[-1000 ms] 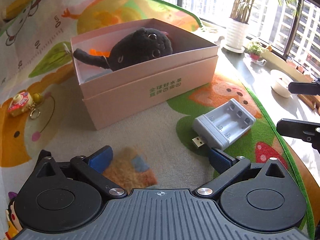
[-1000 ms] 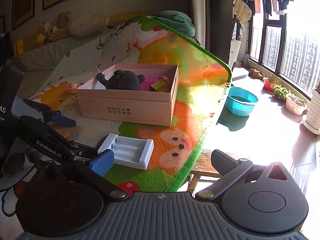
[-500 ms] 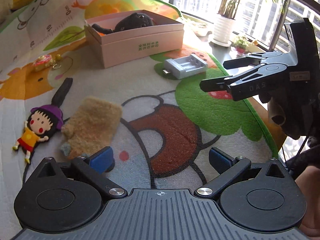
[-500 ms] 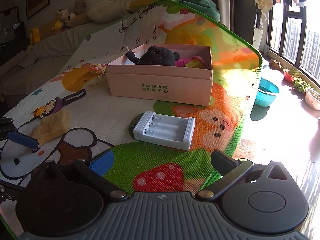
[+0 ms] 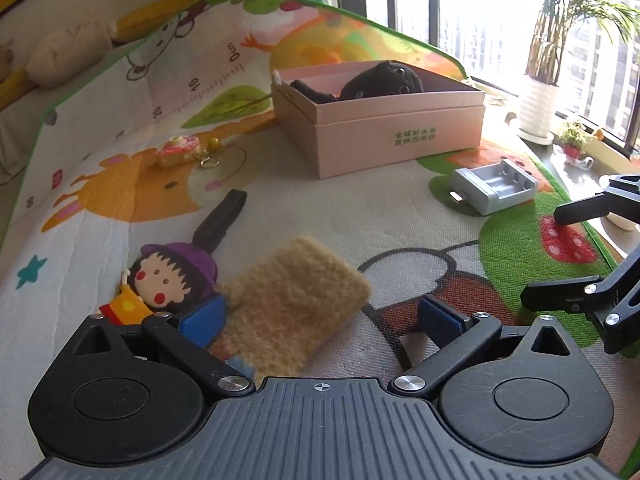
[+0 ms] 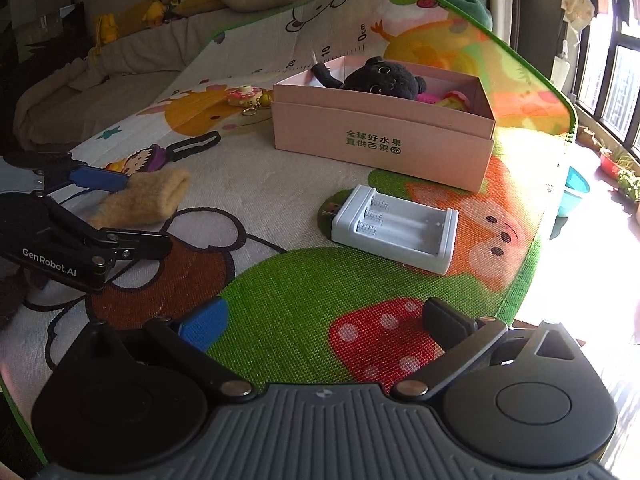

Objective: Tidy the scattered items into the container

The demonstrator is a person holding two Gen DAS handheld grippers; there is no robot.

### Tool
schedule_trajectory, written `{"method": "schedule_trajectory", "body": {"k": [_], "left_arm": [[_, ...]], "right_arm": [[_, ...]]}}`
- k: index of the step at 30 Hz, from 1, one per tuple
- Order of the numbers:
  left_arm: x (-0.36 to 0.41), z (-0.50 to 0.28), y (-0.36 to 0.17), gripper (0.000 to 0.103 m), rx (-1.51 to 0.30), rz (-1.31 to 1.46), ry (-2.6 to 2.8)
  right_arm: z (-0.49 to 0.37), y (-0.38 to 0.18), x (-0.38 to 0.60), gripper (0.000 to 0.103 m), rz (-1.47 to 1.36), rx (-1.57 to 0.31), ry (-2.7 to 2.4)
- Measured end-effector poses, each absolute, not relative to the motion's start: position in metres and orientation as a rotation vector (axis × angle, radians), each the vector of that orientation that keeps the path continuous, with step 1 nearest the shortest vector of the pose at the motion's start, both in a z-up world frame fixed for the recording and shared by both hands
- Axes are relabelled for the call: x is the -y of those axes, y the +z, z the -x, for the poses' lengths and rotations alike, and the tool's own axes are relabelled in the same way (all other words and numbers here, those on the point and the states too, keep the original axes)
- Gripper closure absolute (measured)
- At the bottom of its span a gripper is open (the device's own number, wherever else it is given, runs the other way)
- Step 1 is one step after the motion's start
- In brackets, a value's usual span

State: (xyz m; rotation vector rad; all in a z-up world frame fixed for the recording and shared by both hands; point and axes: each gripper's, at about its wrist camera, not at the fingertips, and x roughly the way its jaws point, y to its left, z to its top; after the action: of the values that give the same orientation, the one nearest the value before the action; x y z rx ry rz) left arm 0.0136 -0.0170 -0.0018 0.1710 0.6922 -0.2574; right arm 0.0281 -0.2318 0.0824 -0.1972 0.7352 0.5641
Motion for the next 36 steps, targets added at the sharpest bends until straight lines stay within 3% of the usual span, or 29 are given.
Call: {"method": "schedule_trajectory", "body": {"k": [10,26,29,36], "left_arm": [[0.048,-0.019,-0.005,0.000,-0.647,-0.122,-0.361],[0.037,-0.008,-0.003,0.000,-0.617,-0.075,-0.254],[0.036,-0.009,-0.003,0.000,-0.622,-0.073,-0.249],[0.044,-0.005,-0.004,0.000,-0.669,-0.085,-0.287]], "right_arm": [[-0.051,0.111,0.261,0.000,0.111,-0.638,0.381],[-0.101,0.084,0.205,0.000,0.178,-0.732,0.300],[-0.097,0.085,0.209,0.011,0.156,-0.733,0.350],[-0.062,0.083,0.228,0.010,0.167,-0.706,0.409]]}}
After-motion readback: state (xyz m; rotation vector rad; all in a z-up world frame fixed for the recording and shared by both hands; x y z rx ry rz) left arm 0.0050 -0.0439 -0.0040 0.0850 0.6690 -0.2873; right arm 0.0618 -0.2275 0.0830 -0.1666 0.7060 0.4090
